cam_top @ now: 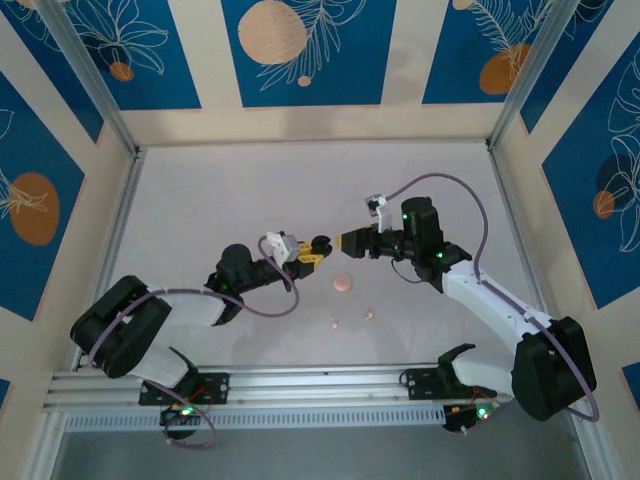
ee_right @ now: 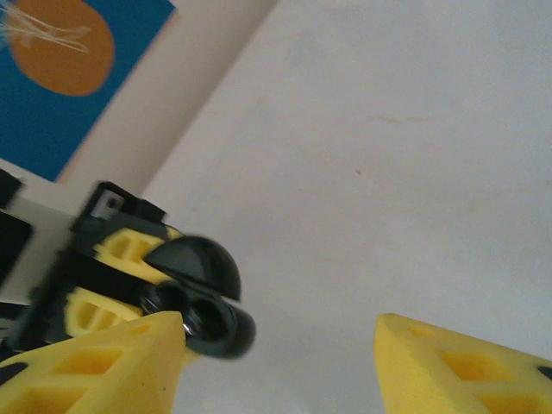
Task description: Insert the wireless bluetooth earbuds into the charging case
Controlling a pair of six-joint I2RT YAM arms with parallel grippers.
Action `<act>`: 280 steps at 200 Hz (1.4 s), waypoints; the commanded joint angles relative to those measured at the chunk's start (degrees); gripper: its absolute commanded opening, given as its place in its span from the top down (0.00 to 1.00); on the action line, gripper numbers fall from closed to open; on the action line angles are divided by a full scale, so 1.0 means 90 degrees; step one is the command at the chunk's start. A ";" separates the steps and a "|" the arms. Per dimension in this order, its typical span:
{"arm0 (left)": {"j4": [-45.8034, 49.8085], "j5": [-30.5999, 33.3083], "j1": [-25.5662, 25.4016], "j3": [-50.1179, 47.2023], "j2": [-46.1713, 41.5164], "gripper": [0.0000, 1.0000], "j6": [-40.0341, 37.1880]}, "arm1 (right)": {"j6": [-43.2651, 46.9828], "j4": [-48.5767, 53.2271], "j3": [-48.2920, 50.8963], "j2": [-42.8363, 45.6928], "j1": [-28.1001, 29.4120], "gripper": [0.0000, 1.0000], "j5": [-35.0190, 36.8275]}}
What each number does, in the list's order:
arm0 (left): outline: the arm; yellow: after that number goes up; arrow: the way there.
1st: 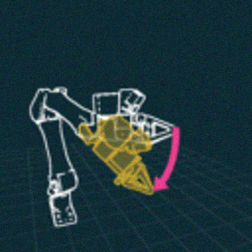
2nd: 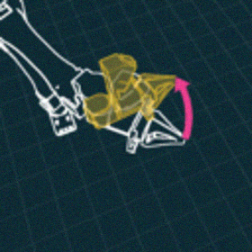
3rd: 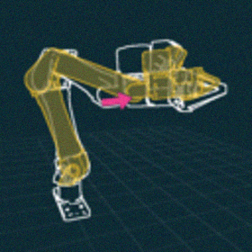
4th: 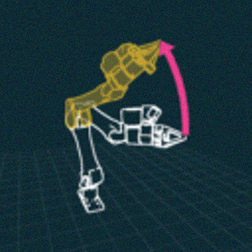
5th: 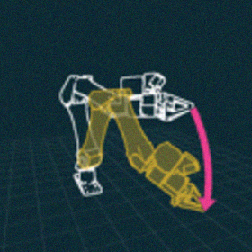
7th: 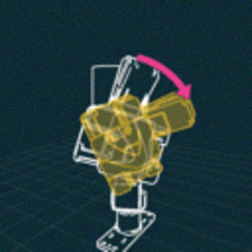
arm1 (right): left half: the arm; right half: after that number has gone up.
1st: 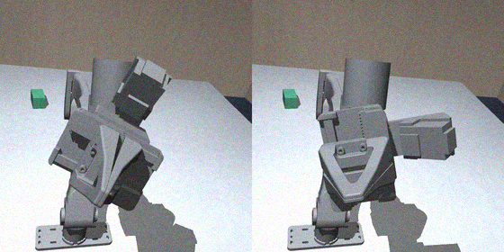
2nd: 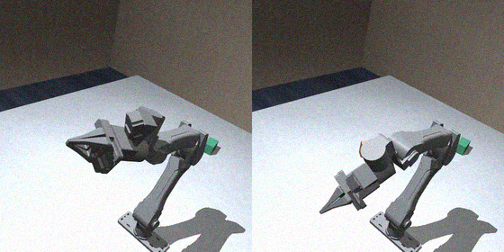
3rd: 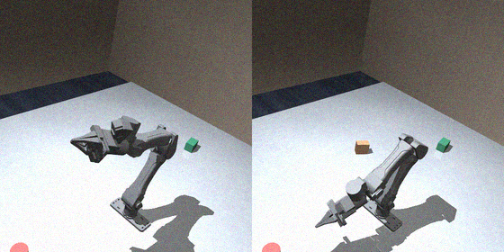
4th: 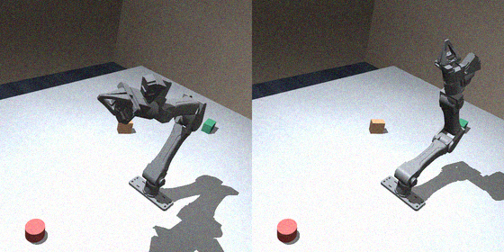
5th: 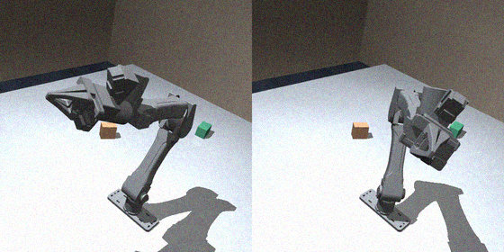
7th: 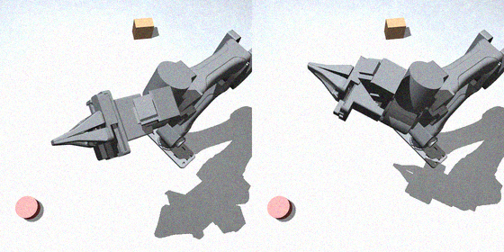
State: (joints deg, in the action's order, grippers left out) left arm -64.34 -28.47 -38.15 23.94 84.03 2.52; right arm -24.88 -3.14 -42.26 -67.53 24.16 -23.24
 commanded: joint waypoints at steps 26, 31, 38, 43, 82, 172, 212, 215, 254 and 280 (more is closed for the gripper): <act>-0.0690 -0.0860 -0.0041 0.0006 -0.0060 0.83 0.0117 | -0.0244 -0.0596 -0.0443 -0.0643 -0.0058 0.40 -0.1708; -0.0709 -0.0891 -0.0041 0.0006 -0.0059 0.83 0.0129 | -0.0250 -0.0616 -0.0473 -0.0701 -0.0058 0.40 -0.1784; -0.0735 -0.0928 -0.0043 0.0006 -0.0052 0.83 0.0147 | -0.0267 -0.0654 -0.0494 -0.0785 -0.0055 0.40 -0.1891; -0.0732 -0.0943 -0.0047 0.0011 -0.0059 0.83 0.0149 | -0.0279 -0.0687 -0.0509 -0.0834 -0.0052 0.40 -0.2009; -0.0619 -0.0860 -0.0031 0.0041 -0.0054 0.82 0.0141 | -0.0367 -0.1127 -0.0438 -0.0891 -0.0015 0.43 -0.2693; -0.0216 -0.0575 -0.0029 0.0015 -0.0242 0.83 0.0002 | -0.0133 -0.1018 0.0008 -0.0059 -0.0076 0.59 -0.3119; -0.0358 -0.0862 -0.0029 -0.0014 -0.0274 0.83 0.0045 | 0.0024 -0.0233 -0.0172 0.0015 -0.0221 0.48 -0.1983; -0.0387 -0.0895 -0.0029 -0.0012 -0.0272 0.83 0.0064 | 0.0052 -0.0204 -0.0195 -0.0016 -0.0228 0.46 -0.1986; -0.0701 -0.1244 -0.0030 0.0005 -0.0207 0.82 0.0236 | 0.0125 -0.0234 -0.0609 -0.0698 -0.0077 0.41 -0.2583; -0.0703 -0.1300 -0.0033 0.0062 -0.0138 0.82 0.0275 | 0.0209 -0.0379 -0.0701 -0.0871 0.0143 0.41 -0.3052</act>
State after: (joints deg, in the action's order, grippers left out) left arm -67.35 -37.50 -38.15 23.94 82.76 4.01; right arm -24.88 -6.94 -46.57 -74.56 23.79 -45.52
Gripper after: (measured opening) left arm 0.180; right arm 0.591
